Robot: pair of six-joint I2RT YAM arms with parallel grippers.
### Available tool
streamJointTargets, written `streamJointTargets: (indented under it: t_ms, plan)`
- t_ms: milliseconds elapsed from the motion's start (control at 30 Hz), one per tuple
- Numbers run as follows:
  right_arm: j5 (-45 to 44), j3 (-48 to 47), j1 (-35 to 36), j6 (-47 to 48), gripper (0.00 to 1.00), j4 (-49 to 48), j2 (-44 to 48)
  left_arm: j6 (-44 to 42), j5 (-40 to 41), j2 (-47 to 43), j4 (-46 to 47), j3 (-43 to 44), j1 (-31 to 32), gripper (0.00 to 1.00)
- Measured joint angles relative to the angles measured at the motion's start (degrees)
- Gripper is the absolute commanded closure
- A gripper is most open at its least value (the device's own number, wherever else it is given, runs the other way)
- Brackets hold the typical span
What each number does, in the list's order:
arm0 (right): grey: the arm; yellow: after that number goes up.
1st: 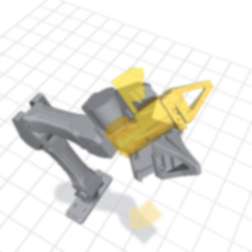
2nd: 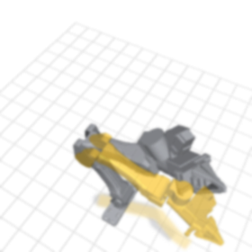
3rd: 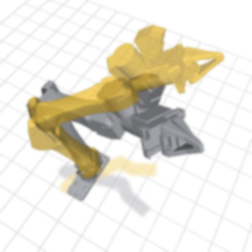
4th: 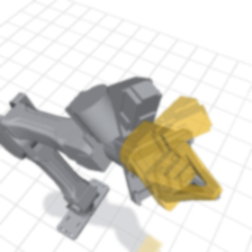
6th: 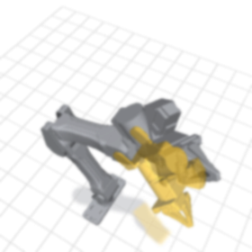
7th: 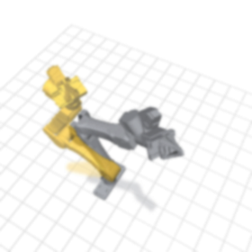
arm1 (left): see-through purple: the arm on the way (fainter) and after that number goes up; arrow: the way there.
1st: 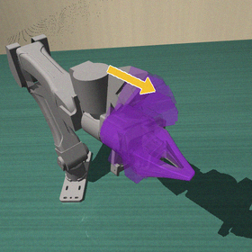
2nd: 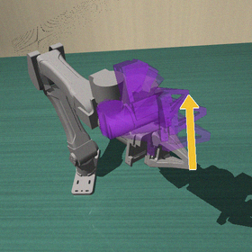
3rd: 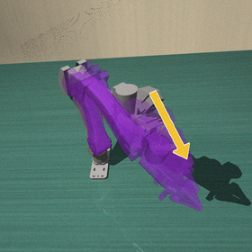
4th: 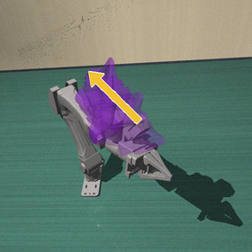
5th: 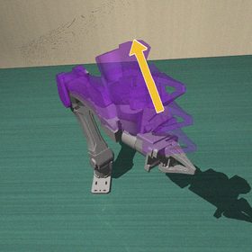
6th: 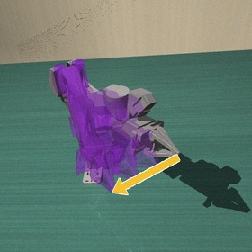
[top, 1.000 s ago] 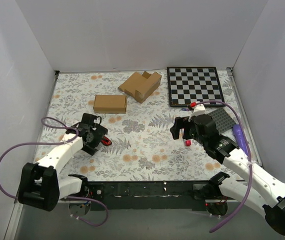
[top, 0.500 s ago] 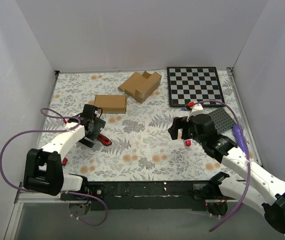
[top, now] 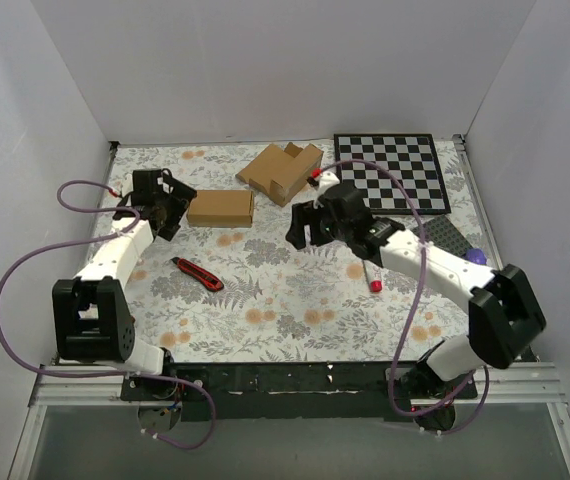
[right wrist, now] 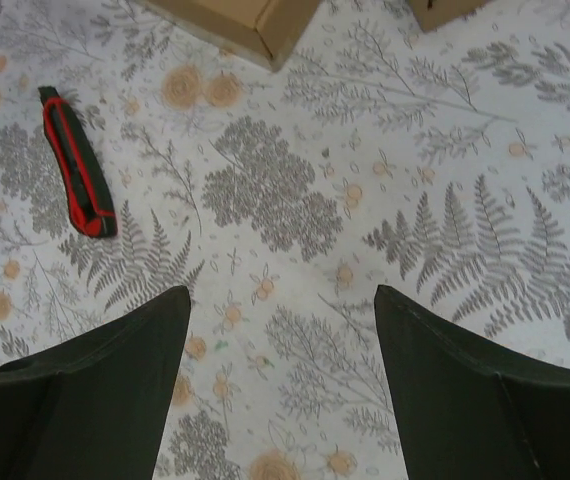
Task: Unpack the express box
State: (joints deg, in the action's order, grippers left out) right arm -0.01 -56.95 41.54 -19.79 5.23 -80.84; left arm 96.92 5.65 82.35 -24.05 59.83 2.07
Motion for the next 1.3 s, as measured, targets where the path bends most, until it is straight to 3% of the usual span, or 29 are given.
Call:
streamJointTargets:
  t_ms: [267,367,500,733,1100,1300]
  plan:
    - [3.06,-18.84,0.0,-1.68,0.15,0.74,-17.22,-4.72,-6.54,16.41,6.56,6.99,-5.66,0.02]
    - [3.06,-23.91,0.0,-2.51,0.15,1.18,-22.05,-5.35,-6.56,19.85,7.43,7.98,-6.47,0.09]
    - [3.08,-32.54,0.0,-3.65,0.13,1.73,-30.08,-6.01,-6.78,21.99,8.72,9.6,-7.19,0.14]
    - [3.26,-43.82,-0.2,-6.88,0.12,3.02,-41.75,-7.21,-9.86,26.47,13.33,12.04,-7.98,0.12]
    - [3.45,-57.77,-0.31,-10.88,0.22,6.86,-53.96,-8.07,-16.46,28.39,18.71,9.92,-8.0,0.17]
    - [3.69,-58.58,-0.26,-11.74,0.26,7.72,-56.15,-8.09,-18.32,28.94,19.98,8.83,-8.0,0.24]
